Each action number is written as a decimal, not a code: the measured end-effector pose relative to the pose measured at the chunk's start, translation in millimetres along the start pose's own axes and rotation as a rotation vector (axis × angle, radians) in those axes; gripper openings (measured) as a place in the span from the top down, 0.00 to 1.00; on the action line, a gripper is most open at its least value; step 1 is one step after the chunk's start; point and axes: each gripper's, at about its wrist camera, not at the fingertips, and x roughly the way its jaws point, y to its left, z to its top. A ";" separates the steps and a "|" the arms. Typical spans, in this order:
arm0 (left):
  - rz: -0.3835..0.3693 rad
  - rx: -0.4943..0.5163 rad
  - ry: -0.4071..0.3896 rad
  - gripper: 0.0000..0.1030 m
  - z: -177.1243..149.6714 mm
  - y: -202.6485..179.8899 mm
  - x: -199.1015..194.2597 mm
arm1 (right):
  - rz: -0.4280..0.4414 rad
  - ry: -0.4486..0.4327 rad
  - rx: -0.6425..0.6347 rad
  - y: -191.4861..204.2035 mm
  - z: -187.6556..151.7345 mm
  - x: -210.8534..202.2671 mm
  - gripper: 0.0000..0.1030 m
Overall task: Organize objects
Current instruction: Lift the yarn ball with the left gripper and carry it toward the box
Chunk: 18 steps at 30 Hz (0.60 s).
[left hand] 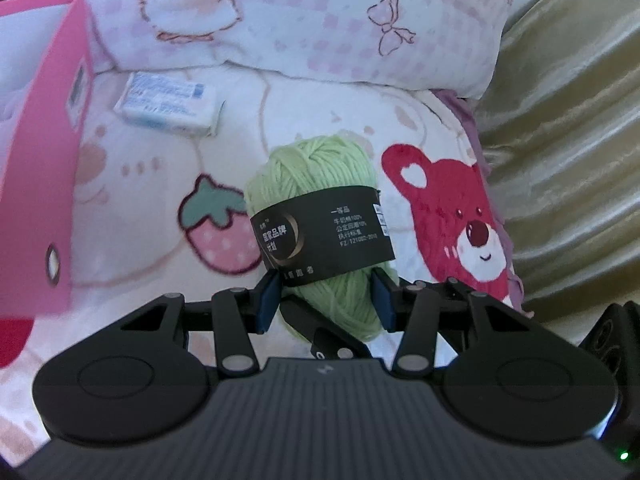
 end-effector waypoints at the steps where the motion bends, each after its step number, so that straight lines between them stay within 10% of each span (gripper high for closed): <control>1: -0.001 0.000 -0.001 0.55 -3.7 1.1 -3.4 | 0.004 0.002 0.001 2.7 -1.6 -1.9 0.44; 18: -0.036 -0.030 0.005 0.54 -66.4 29.6 -68.3 | 0.045 0.025 -0.079 74.1 -33.8 -48.5 0.44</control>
